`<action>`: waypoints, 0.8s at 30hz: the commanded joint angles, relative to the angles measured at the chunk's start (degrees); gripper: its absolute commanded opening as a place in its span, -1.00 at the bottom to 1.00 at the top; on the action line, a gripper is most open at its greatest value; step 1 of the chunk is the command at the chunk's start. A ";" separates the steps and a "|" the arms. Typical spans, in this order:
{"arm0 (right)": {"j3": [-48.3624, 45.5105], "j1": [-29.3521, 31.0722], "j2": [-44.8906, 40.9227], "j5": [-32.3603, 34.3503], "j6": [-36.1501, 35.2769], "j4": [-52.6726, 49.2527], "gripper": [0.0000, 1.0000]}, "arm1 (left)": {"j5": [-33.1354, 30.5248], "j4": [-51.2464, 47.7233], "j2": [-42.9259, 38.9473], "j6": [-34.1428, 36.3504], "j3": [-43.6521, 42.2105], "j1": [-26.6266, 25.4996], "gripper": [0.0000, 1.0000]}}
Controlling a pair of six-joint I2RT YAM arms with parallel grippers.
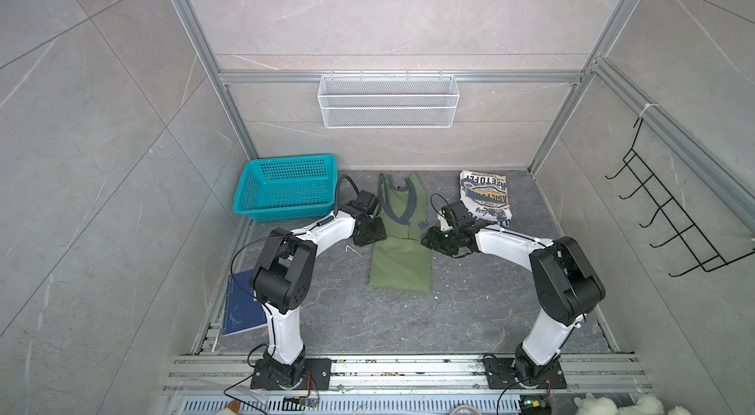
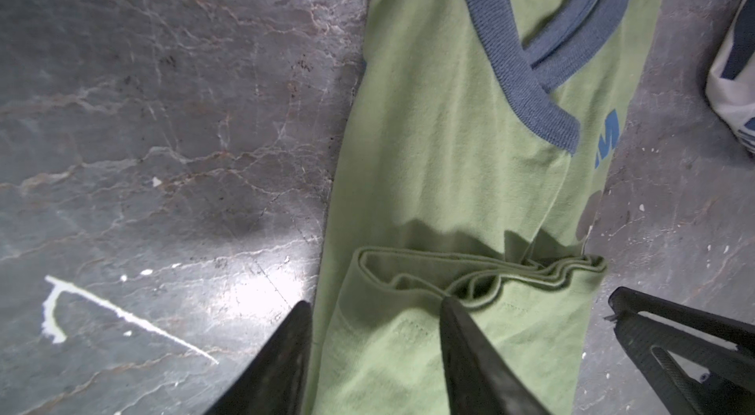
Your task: Fold and stack the tank tops
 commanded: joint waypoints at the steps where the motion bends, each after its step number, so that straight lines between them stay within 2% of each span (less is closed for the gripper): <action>1: 1.83 -0.01 2.49 0.05 -1.46 -0.77 -0.10 | 1.35 -0.51 0.96 1.02 1.74 0.05 -0.11; 7: 2.84 -0.01 4.46 -0.19 -1.90 -0.90 -0.26 | 2.18 0.12 2.37 0.87 2.32 0.05 -0.30; 12: 2.50 -0.01 3.28 0.34 -2.11 -0.94 -0.58 | 2.34 -0.01 2.92 0.82 2.83 0.04 -0.49; 16: 3.34 -0.01 2.67 1.66 -2.89 -2.35 -0.76 | 2.13 -0.41 3.09 1.05 3.29 0.06 -0.64; 21: 4.03 0.20 1.47 2.29 -3.44 -3.52 -0.89 | 2.31 -0.52 2.11 1.01 3.52 0.02 -0.85; 24: 4.98 0.25 -0.24 3.71 -4.16 -5.26 -0.91 | 1.55 -0.76 0.57 1.08 3.54 0.00 -0.90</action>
